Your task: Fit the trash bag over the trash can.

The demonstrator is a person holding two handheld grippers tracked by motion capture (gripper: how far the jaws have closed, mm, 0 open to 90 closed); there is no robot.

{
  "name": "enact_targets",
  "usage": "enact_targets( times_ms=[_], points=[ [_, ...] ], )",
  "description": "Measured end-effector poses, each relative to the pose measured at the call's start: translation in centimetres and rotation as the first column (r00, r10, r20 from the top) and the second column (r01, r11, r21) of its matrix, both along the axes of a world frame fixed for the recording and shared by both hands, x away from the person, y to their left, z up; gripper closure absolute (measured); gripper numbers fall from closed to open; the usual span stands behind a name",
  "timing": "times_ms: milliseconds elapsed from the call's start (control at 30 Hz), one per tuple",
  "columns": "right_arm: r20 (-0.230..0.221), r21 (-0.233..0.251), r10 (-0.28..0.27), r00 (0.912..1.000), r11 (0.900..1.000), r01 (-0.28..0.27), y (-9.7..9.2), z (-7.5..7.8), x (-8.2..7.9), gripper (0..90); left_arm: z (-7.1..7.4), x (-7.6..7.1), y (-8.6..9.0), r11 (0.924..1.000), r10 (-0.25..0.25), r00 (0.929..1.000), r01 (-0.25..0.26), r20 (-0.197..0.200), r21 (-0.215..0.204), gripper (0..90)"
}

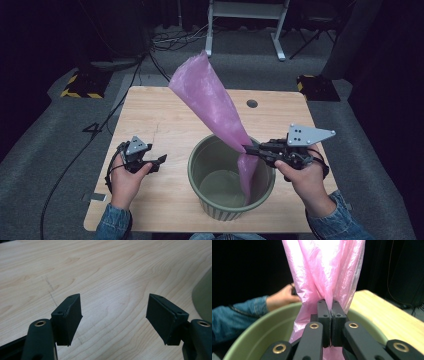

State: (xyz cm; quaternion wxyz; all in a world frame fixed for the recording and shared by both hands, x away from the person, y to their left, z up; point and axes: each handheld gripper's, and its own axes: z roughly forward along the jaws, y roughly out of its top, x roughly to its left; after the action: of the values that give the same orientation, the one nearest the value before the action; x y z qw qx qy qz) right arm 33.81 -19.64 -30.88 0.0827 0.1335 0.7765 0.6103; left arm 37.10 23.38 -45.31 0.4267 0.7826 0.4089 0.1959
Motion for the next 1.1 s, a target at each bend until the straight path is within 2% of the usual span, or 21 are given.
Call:
enact_targets(
  times_ms=[67, 167, 200, 367, 633, 867, 933, 1067, 1100],
  points=[
    [-0.007, -0.02, -0.007, 1.0, 0.9998, 0.007, -0.6, -0.6, -0.2, 88.5, 0.4, -0.1, -0.2, 0.9999, -0.013, 0.9998, 0.013, 0.017, 0.004, 28.1],
    [-0.013, -0.029, -0.01, 0.9999, 0.9995, 0.01, -1.0, -1.1, -0.4, 88.5, 0.4, -0.3, -0.3, 0.9999, -0.014, 0.9998, 0.014, 0.016, 0.0, 28.0],
    [-0.026, -0.04, -0.016, 0.9995, 0.9991, 0.015, -1.5, -1.7, -0.5, 88.5, 0.2, -0.4, -0.3, 0.9999, -0.01, 0.9999, 0.01, 0.013, -0.005, 28.0],
    [-0.057, -0.054, -0.027, 0.998, 0.9983, 0.024, -2.3, -2.8, -0.6, 88.2, 0.0, -0.5, -0.5, 0.9999, -0.01, 0.9999, 0.01, 0.005, -0.005, 28.0],
    [-0.103, -0.09, -0.04, 0.9938, 0.9955, 0.031, -3.1, -4.2, -0.6, 88.0, 1.4, -1.0, -1.2, 0.9992, -0.038, 0.9987, 0.038, 0.034, -0.009, 27.8],
    [-0.128, -0.158, -0.035, 0.9912, 0.9873, 0.015, -2.7, -4.1, -0.6, 87.8, 2.4, -1.4, -1.7, 0.9978, -0.066, 0.9964, 0.066, 0.053, -0.001, 27.7],
    [-0.128, -0.167, -0.037, 0.9911, 0.9859, 0.015, -2.7, -4.1, -0.6, 87.8, 2.8, -1.6, -1.8, 0.9975, -0.07, 0.9954, 0.071, 0.064, -0.001, 27.7],
    [-0.14, -0.161, -0.033, 0.9896, 0.987, 0.01, -2.5, -4.4, -0.5, 87.7, 3.2, -1.5, -1.9, 0.9965, -0.083, 0.9947, 0.083, 0.06, 0.014, 27.7],
    [-0.139, -0.163, -0.034, 0.9898, 0.9865, 0.011, -2.5, -4.4, -0.5, 87.7, 3.3, -1.5, -1.9, 0.9965, -0.083, 0.9948, 0.083, 0.059, 0.007, 27.7]
  ],
)
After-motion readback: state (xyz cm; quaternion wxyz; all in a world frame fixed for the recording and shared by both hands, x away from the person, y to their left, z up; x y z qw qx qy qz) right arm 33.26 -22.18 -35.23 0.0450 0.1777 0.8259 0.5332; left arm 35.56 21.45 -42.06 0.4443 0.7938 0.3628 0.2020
